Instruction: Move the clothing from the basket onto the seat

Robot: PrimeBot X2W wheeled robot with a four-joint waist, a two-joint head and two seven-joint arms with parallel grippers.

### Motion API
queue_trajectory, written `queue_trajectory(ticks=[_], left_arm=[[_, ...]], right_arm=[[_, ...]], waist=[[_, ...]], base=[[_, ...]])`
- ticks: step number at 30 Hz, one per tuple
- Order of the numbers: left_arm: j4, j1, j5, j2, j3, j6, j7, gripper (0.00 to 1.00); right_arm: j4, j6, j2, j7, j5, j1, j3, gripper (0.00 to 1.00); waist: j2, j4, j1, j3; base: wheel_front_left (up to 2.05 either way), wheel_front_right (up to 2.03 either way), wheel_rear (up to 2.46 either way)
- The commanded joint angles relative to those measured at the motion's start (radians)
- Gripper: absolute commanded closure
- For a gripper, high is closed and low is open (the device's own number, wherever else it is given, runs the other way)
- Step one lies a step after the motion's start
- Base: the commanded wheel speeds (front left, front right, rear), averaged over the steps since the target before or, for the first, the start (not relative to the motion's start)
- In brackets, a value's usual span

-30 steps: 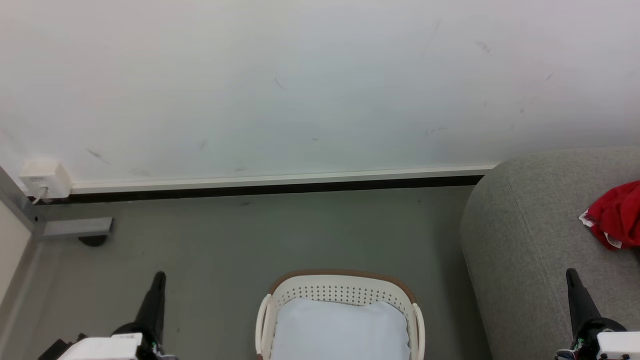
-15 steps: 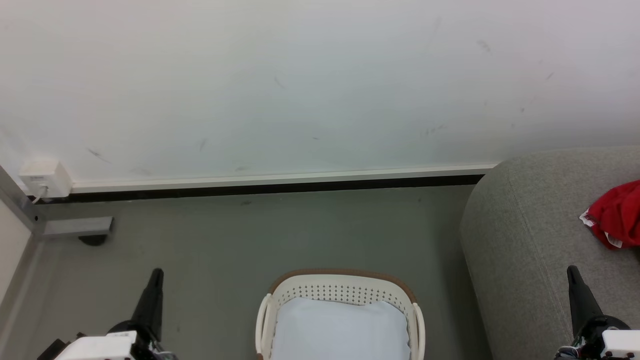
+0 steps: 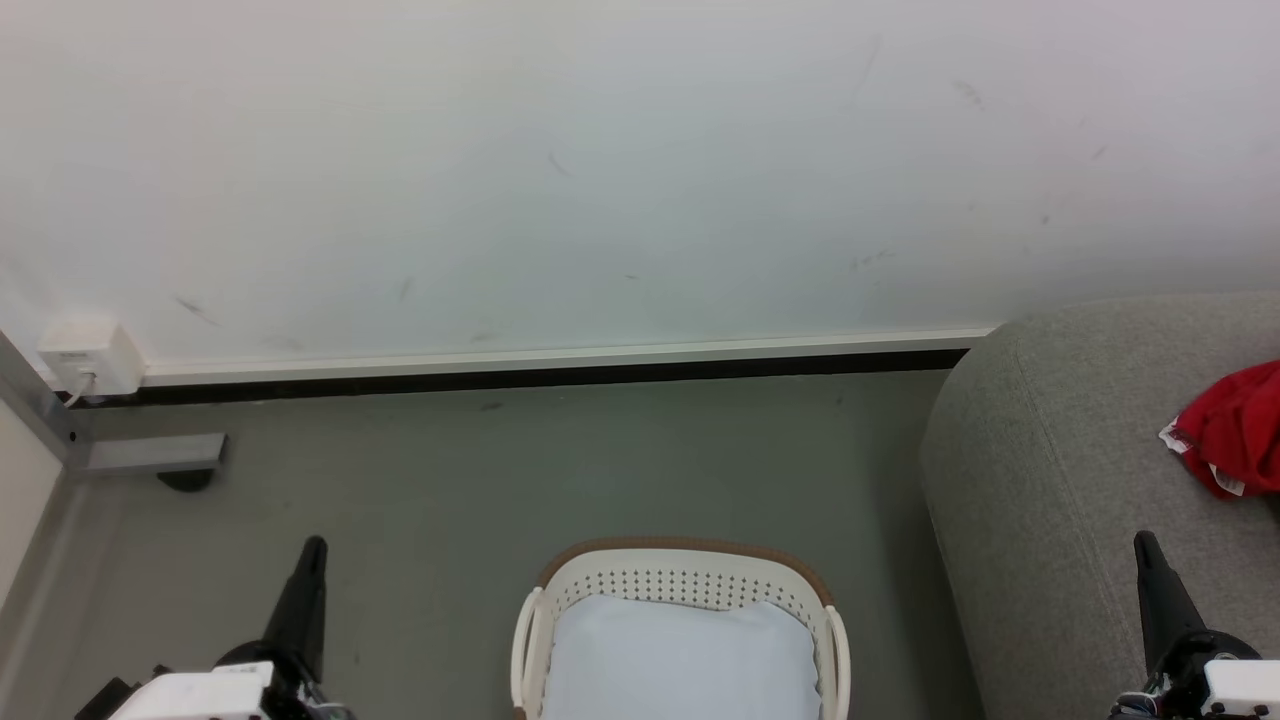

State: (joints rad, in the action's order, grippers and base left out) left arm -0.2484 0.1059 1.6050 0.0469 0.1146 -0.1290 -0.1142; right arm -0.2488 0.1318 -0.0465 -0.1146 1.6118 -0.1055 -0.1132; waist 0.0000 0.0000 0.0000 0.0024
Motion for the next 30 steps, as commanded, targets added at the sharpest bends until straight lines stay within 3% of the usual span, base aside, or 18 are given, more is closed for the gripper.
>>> queue_trajectory(ticks=[1, 30], left_arm=[[0.003, 0.010, 0.013, 0.006, 0.003, -0.005, -0.004, 1.00], [0.003, 0.010, 0.013, 0.006, 0.002, -0.005, -0.004, 1.00]], right_arm=[[0.005, -0.002, -0.007, -0.003, 0.002, -0.010, -0.004, 1.00], [0.005, -0.002, -0.007, -0.003, 0.002, -0.010, -0.004, 1.00]], waist=[[0.0000, 0.000, 0.0000, 0.000], [0.0000, 0.000, 0.0000, 0.000]], base=[[0.00, 0.00, 0.00], [0.00, 0.00, 0.00]])
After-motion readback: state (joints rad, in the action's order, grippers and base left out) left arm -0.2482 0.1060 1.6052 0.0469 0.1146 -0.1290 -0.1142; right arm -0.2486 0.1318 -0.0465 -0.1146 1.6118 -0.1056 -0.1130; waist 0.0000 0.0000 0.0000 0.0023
